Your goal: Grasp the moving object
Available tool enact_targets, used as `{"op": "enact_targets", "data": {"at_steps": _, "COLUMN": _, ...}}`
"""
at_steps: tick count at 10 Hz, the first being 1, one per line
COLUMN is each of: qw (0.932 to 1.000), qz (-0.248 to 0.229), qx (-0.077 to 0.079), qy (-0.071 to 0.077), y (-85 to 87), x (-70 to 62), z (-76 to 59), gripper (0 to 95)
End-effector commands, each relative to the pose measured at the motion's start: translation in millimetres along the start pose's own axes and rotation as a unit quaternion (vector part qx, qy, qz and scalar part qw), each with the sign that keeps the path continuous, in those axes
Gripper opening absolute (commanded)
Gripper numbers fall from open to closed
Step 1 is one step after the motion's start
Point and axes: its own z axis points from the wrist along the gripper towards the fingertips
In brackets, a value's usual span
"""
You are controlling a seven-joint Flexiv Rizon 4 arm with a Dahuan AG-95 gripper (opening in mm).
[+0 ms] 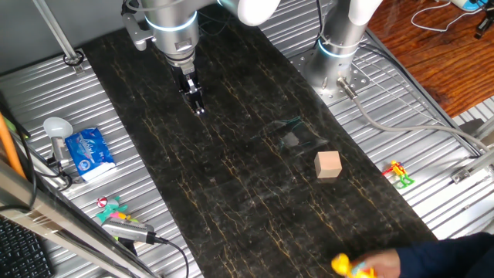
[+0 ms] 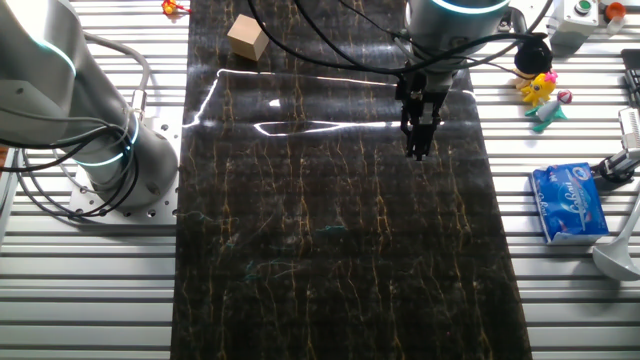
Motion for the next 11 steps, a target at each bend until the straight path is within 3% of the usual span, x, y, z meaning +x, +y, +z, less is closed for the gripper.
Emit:
{"op": "enact_targets", "data": {"at_steps": 1, "qw": 0.981, "qz": -0.189, "qx": -0.041, "qy": -0.019, "y": 0.0, "x": 0.7, "z": 0.1, "gripper": 0.0}}
{"op": "enact_targets", "data": {"at_steps": 2, "qw": 0.9815, "qz": -0.189, "qx": -0.031, "qy": -0.014, "y": 0.0, "x": 1.3, "z": 0.3, "gripper": 0.0}}
{"op": "enact_targets", "data": {"at_steps": 11, "qw": 0.9823, "qz": -0.185, "qx": -0.028, "qy": -0.009, "y": 0.3, "x": 1.4, "z": -0.3, "gripper": 0.0}}
